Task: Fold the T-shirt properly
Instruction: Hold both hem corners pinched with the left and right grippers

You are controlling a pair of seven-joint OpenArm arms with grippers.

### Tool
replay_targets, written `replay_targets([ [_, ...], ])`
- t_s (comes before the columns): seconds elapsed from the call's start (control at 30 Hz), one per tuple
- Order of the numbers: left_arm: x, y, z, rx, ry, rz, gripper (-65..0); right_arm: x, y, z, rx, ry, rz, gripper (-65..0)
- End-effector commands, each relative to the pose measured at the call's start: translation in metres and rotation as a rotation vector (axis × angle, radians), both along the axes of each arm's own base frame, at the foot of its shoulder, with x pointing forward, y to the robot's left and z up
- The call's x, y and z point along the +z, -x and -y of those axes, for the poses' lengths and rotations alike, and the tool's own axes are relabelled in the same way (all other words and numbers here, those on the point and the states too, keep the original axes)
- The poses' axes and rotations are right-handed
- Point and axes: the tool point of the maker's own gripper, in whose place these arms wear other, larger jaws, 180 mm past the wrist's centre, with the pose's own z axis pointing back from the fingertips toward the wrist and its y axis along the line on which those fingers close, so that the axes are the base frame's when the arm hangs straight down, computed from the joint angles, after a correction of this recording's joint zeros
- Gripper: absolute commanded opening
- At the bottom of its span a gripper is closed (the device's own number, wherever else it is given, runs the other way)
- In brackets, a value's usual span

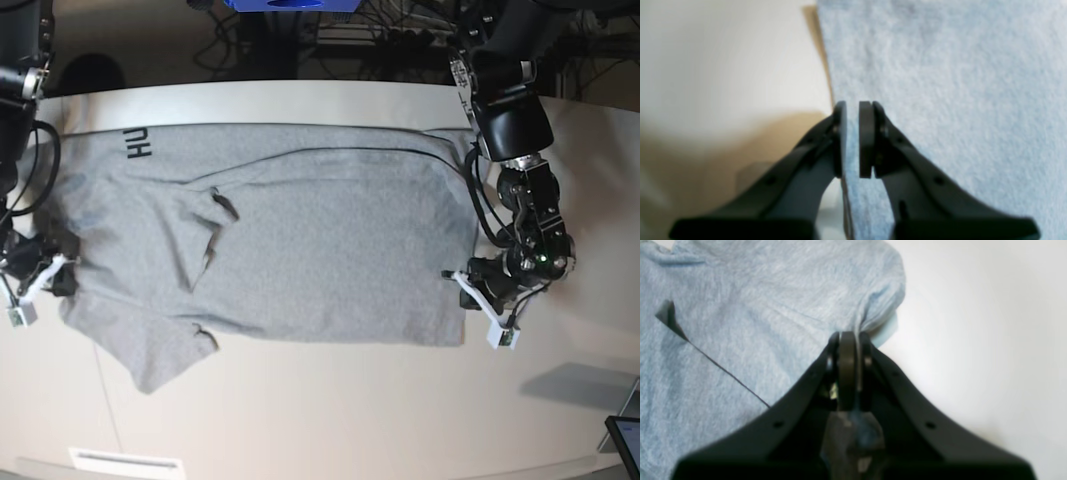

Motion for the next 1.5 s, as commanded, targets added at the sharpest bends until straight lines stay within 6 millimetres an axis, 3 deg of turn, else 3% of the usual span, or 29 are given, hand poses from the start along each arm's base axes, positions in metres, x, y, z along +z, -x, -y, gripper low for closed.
replay_targets([
  [0.0, 0.024, -0.016, -0.003, 0.004, 0.004, 0.076, -58.4, 0.025, -0.014, 0.009, -0.008, 0.004, 0.075, -64.7],
  [0.07, 0.032, -0.024, -0.003, 0.005, 0.001, 0.093, -52.7, 0.024, -0.014, 0.009, -0.008, 0.004, 0.072, -64.7],
  [0.13, 0.031, -0.028, -0.005, 0.015, 0.021, 0.086, -40.3, 0.022, -0.013, 0.009, -0.009, 0.001, 0.069, -64.7],
  [0.2, 0.034, -0.036, -0.017, 0.067, 0.061, 0.092, -28.7, 0.022, -0.013, 0.009, -0.009, 0.001, 0.069, -64.7],
  [0.27, 0.032, -0.042, -0.031, 0.136, 0.132, 0.087, -23.7, 0.022, -0.013, 0.009, -0.009, 0.001, 0.069, -64.7],
  [0.43, 0.031, -0.066, -0.039, 0.198, 0.255, 0.080, -23.2, 0.021, -0.011, 0.009, -0.004, 0.008, 0.051, -64.7],
  [0.83, 0.010, -0.098, -0.007, 0.233, 0.454, 0.050, -23.2, 0.020, -0.010, 0.010, -0.006, 0.007, 0.046, -64.7],
  [0.97, 0.007, -0.099, -0.022, 0.312, 0.452, 0.058, -23.2, 0.020, -0.011, 0.010, -0.007, 0.007, 0.048, -64.7],
  [1.17, 0.007, -0.099, -0.026, 0.317, 0.443, 0.056, -23.5, 0.019, -0.010, 0.010, -0.006, 0.009, 0.046, -64.7],
  [1.33, 0.007, -0.093, -0.046, 0.328, 0.394, 0.046, -23.7, 0.019, -0.010, 0.011, -0.006, 0.011, 0.043, -64.7],
  [1.4, 0.001, -0.091, -0.040, 0.288, 0.326, 0.014, -23.7, 0.019, -0.010, 0.011, -0.006, 0.012, 0.042, -64.7],
  [1.47, -0.004, -0.094, -0.018, 0.227, 0.286, -0.014, -23.7, 0.019, -0.010, 0.011, -0.006, 0.012, 0.042, -64.7],
])
